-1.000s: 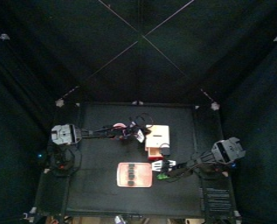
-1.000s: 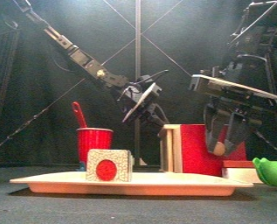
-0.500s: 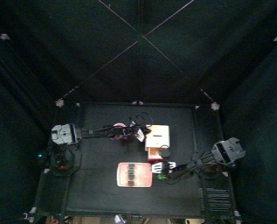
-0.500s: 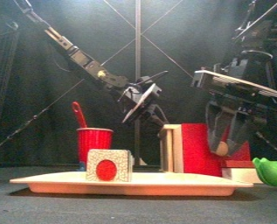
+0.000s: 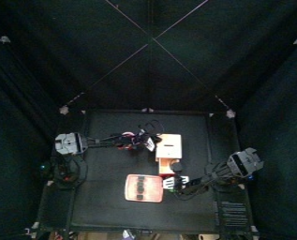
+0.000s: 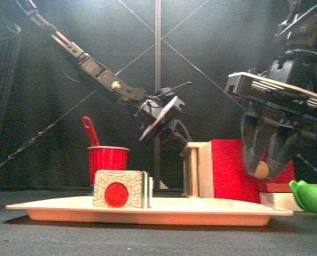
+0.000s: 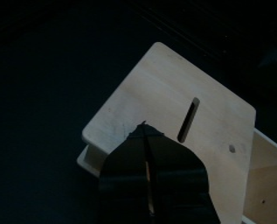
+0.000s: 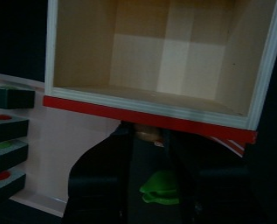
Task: Open drawer
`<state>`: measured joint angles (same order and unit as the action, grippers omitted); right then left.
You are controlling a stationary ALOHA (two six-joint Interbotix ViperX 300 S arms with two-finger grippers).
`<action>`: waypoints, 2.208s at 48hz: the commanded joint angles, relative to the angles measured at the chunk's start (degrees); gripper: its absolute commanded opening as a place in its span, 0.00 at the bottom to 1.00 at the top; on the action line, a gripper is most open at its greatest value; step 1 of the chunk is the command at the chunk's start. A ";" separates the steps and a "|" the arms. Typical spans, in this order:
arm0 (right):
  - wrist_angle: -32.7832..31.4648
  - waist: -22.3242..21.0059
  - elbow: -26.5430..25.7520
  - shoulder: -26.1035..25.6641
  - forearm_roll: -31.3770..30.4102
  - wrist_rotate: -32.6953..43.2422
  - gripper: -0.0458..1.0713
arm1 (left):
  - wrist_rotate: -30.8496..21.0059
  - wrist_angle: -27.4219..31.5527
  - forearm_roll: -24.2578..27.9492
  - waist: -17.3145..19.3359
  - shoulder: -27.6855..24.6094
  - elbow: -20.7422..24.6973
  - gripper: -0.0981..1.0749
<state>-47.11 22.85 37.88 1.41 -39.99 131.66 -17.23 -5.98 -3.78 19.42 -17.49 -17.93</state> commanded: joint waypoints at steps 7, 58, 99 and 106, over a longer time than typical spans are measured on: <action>-0.26 -0.26 -0.44 -1.32 -1.85 0.09 0.30 | 0.09 0.62 0.00 0.97 0.18 0.44 0.24; -0.53 1.93 -0.18 -2.02 -4.39 0.00 0.71 | 0.09 0.62 0.00 1.14 0.26 0.53 0.24; -2.29 4.22 1.14 -6.77 -5.19 0.00 0.80 | 0.35 -0.70 7.82 0.88 11.43 -1.14 0.24; -2.20 4.83 1.32 -7.29 -5.19 0.00 0.80 | 0.26 -2.37 10.55 0.88 16.00 -4.04 0.24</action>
<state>-49.22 27.16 39.55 -3.78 -44.91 131.66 -17.05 -7.29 5.54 20.39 -5.36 -21.53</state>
